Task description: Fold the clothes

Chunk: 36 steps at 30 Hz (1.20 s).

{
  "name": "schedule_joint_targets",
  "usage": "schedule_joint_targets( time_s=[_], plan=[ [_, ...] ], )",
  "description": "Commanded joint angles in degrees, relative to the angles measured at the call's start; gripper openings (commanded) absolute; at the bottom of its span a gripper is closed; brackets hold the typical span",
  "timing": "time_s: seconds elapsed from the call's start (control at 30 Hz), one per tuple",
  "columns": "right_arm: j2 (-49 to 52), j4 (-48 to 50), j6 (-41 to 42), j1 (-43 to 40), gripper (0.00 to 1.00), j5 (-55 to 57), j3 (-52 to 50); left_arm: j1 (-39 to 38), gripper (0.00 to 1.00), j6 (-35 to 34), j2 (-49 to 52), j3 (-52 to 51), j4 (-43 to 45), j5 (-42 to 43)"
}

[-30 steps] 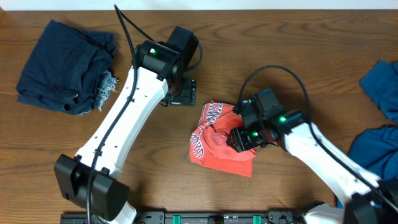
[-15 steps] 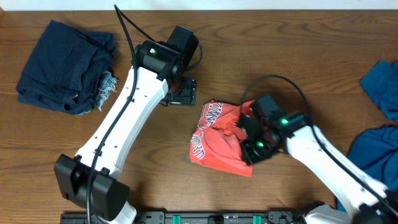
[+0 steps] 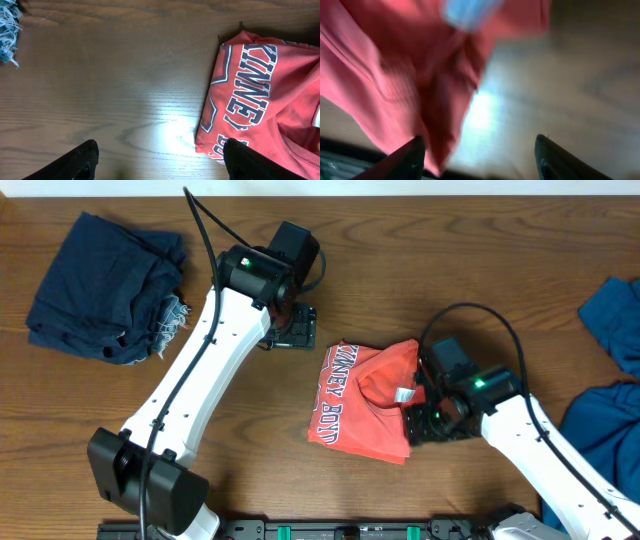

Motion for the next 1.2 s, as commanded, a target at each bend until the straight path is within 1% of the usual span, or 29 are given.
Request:
schedule_joint_targets(
  time_s=[0.0,0.07,0.17,0.37,0.4,0.43,0.47,0.53,0.57,0.67,0.73,0.77,0.87,0.9,0.93,0.97,1.0,1.07,1.1,1.17],
  plan=[
    [-0.1,3.6,-0.4,-1.4,0.69,-4.1,0.9,0.2,0.8,0.5,-0.1,-0.5,-0.3,-0.2],
    [0.0,6.3,-0.4,-1.7,0.69,-7.0,0.7,0.2,0.8,0.5,0.0,-0.5,-0.5,-0.3],
    [0.2,9.0,-0.4,-1.7,0.64,-11.2,0.7,0.2,0.8,0.5,0.0,-0.5,-0.4,-0.3],
    [2.1,9.3,1.8,-1.6,0.59,-13.1,-0.8,0.2,0.8,0.5,0.0,-0.5,-0.2,-0.3],
    [2.6,9.4,1.8,-1.6,0.54,-12.9,-1.1,0.2,0.8,0.5,0.0,-0.5,0.0,-0.3],
    [3.2,9.6,1.8,-1.6,0.44,-12.7,-1.3,0.2,0.8,0.5,0.0,-0.5,0.0,-0.3],
    [3.8,9.9,1.8,-1.6,0.31,-12.7,-1.3,0.2,0.8,0.5,0.0,-0.5,0.0,-0.3],
    [4.3,10.7,1.7,-1.6,0.04,-12.7,-1.3,0.2,0.8,0.5,0.0,-0.5,0.0,-0.3],
    [4.2,10.8,1.7,-1.6,0.01,-12.1,-1.3,0.2,0.81,0.5,0.0,-0.5,0.0,-0.3],
    [2.9,6.8,2.5,-2.3,0.01,-6.4,-0.6,0.2,0.8,0.5,0.0,-0.5,0.0,-0.3],
    [1.7,0.2,6.6,-3.9,0.01,1.2,0.0,0.2,0.8,0.5,0.0,-0.5,0.0,-0.3],
    [1.2,-2.6,8.0,-4.7,0.01,3.1,0.0,0.2,0.8,0.5,0.0,-0.5,0.0,-0.3],
    [0.7,-8.2,8.3,-6.7,0.02,3.8,0.0,0.2,0.81,0.5,0.0,-0.5,0.4,-0.3],
    [0.7,-9.1,8.4,-7.0,0.17,3.7,0.0,0.2,0.8,0.5,0.0,-0.5,0.5,-0.3],
    [0.7,-9.5,8.4,-7.1,0.45,3.8,0.0,0.2,0.8,0.5,0.0,-0.5,0.7,-0.3],
    [0.7,-9.5,8.4,-7.1,0.58,3.8,0.0,0.2,0.8,0.5,0.0,-0.5,0.7,-0.3],
    [0.7,-8.9,8.3,-7.3,0.63,3.9,0.0,0.2,0.8,0.5,0.0,-0.5,0.7,-0.3],
    [0.7,-7.0,8.3,-8.0,0.64,4.9,0.0,0.2,0.81,0.5,0.0,-0.5,0.6,-0.3],
    [0.7,-5.8,8.3,-8.5,0.64,5.4,0.0,0.2,0.81,0.5,0.0,-0.5,0.4,-0.3],
    [0.7,-1.8,7.6,-9.7,0.6,5.4,0.0,0.2,0.81,0.5,0.0,-0.5,0.2,-0.2]
  ],
)
